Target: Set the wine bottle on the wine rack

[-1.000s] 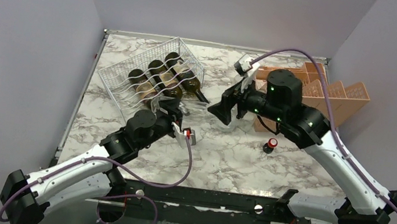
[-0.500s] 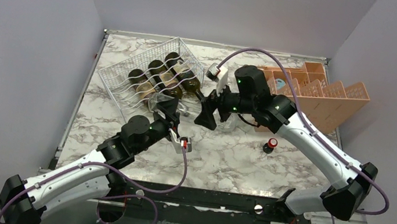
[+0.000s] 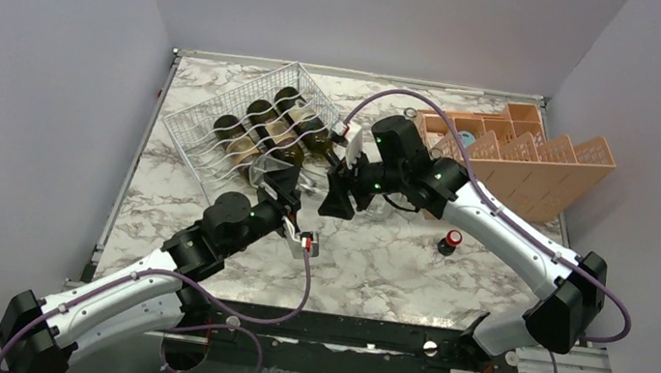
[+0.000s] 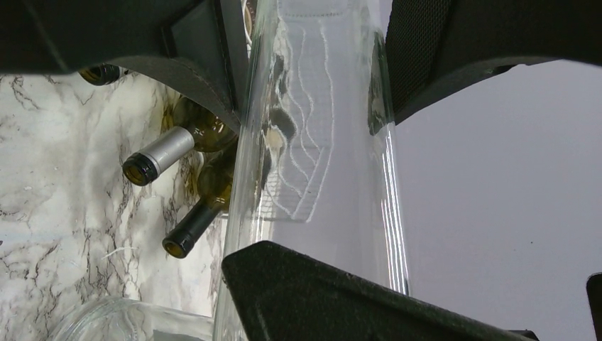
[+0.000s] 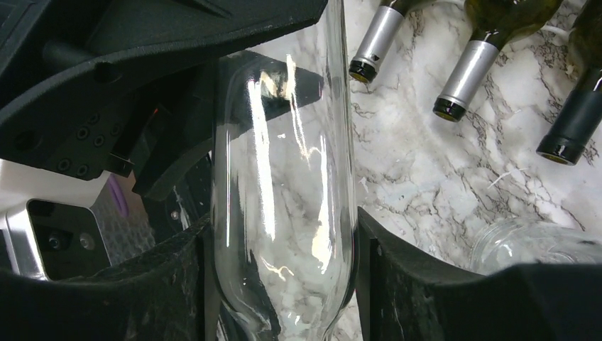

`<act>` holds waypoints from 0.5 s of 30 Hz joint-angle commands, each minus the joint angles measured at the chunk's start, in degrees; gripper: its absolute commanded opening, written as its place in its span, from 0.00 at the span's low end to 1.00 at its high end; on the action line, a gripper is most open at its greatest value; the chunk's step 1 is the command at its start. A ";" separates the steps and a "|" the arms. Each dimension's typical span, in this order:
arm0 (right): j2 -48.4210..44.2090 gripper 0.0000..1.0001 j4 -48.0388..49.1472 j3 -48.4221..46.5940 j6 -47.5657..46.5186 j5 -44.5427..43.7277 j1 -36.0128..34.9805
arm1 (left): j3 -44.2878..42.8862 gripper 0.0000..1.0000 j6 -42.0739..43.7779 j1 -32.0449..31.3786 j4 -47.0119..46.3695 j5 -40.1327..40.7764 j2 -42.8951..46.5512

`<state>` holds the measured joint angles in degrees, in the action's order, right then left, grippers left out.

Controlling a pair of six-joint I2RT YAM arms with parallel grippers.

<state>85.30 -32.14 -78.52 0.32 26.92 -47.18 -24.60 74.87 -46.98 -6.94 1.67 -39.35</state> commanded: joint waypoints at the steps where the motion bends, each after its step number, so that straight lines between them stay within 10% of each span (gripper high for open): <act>1: 0.36 0.27 3.02 1.24 1.74 -0.04 -0.02 | -0.97 0.00 0.16 -0.34 -5.69 -1.85 0.61; 5: -0.18 0.08 3.29 1.18 2.50 -1.63 0.00 | -0.82 0.06 -0.45 -0.39 -5.49 -1.89 0.73; 13: -4.62 0.01 6.67 2.35 5.69 -10.33 -0.01 | 0.59 0.95 -0.08 -0.44 -4.57 -2.35 1.40; 15: -6.09 0.01 7.80 3.06 6.64 -13.24 -0.02 | 0.54 0.99 -0.44 -0.41 -4.38 -3.15 1.93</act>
<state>83.79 -30.46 -76.07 3.68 21.45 -47.51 -24.58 74.67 -47.03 -8.12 1.19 -39.05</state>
